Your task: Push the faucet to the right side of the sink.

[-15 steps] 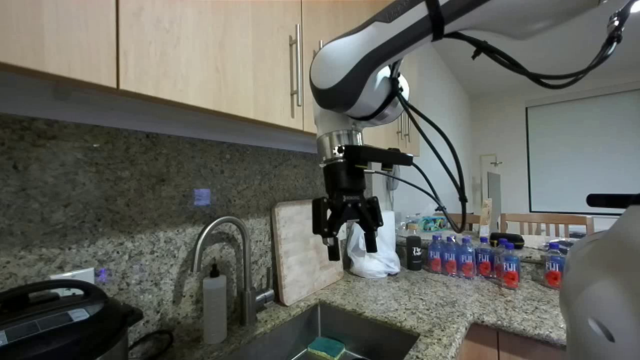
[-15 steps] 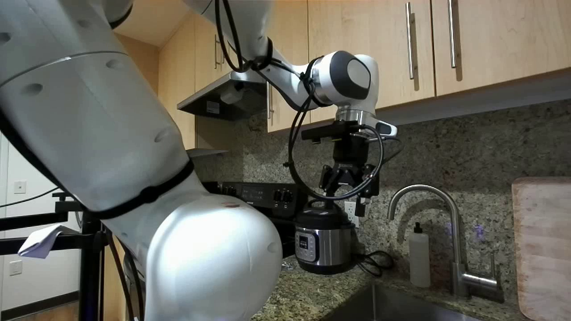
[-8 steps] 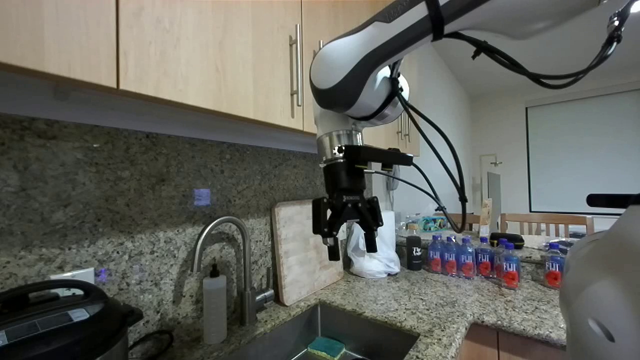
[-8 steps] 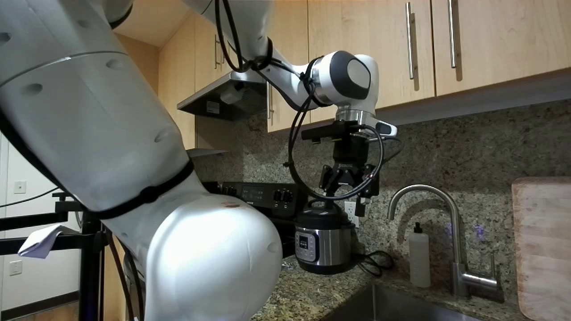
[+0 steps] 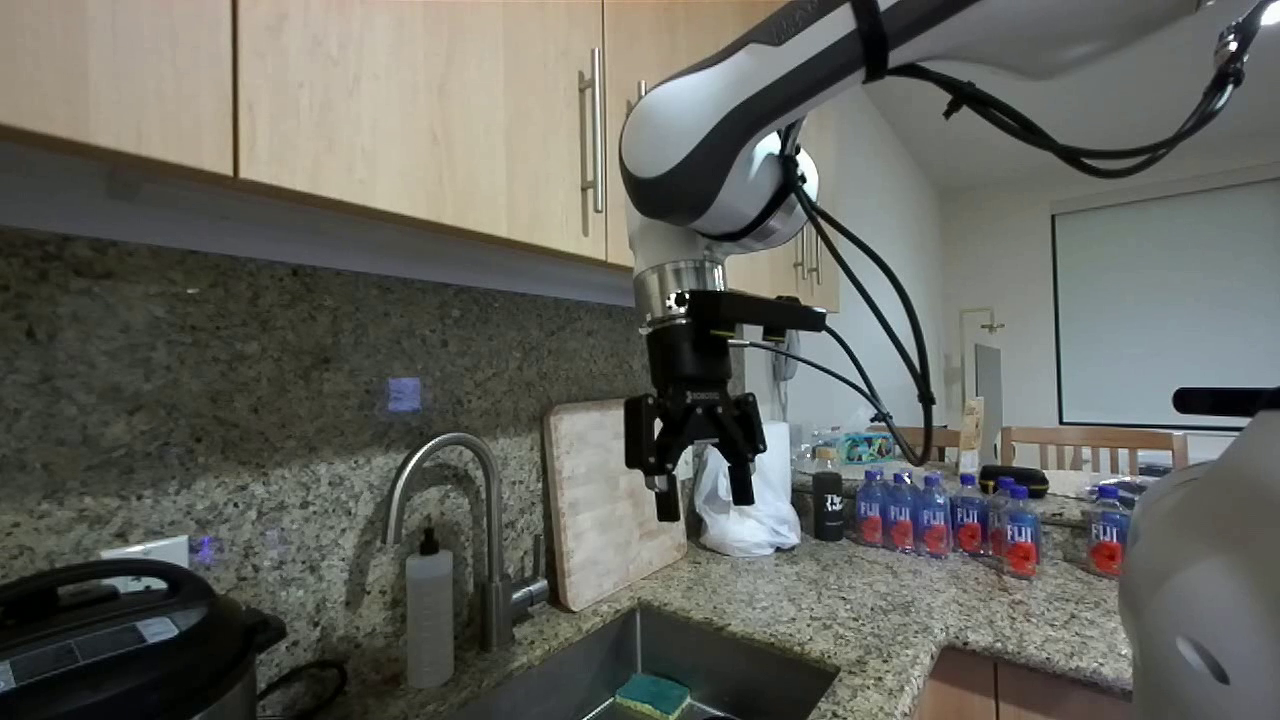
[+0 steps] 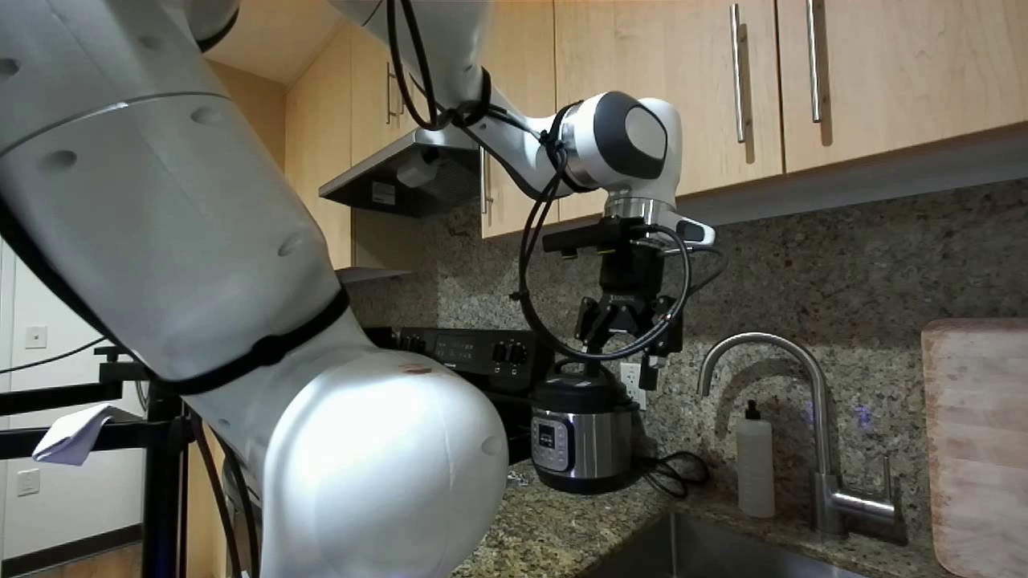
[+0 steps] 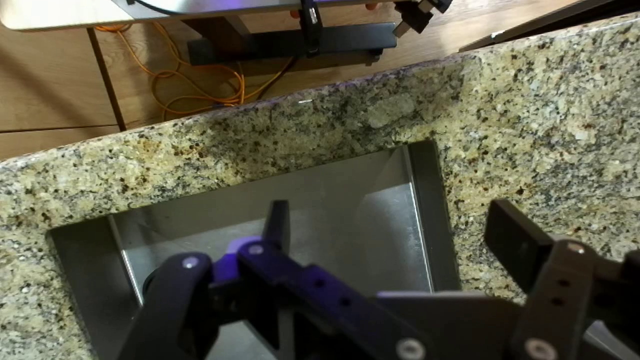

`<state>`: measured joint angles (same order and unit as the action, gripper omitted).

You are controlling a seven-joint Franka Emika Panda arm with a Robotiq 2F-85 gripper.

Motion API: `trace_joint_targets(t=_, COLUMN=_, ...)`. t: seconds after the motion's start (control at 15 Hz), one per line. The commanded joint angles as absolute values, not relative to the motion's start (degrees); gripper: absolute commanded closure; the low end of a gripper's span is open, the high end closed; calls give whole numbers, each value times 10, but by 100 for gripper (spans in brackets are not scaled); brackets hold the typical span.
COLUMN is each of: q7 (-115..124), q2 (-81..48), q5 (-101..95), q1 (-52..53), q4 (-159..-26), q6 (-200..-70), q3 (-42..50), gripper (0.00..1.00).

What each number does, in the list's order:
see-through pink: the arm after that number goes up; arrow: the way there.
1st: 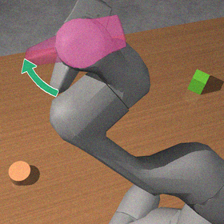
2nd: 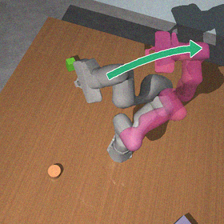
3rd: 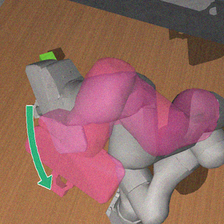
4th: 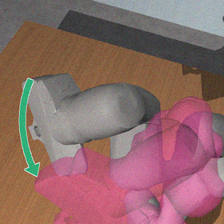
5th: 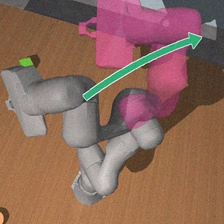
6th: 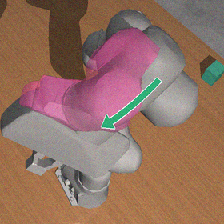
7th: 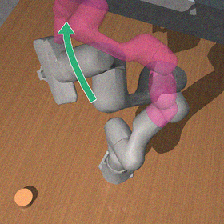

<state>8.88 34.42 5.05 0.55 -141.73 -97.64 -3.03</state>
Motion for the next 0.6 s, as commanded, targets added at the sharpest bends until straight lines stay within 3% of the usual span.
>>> trace_joint_targets(t=0.0, q7=88, q2=344, q5=51, q1=4, q4=-1416, q6=-975, q3=-31, gripper=0)
trace_joint_targets(t=0.53, q7=101, q2=344, q5=69, q1=10, q4=-1458, q6=-1077, q3=-42, gripper=0)
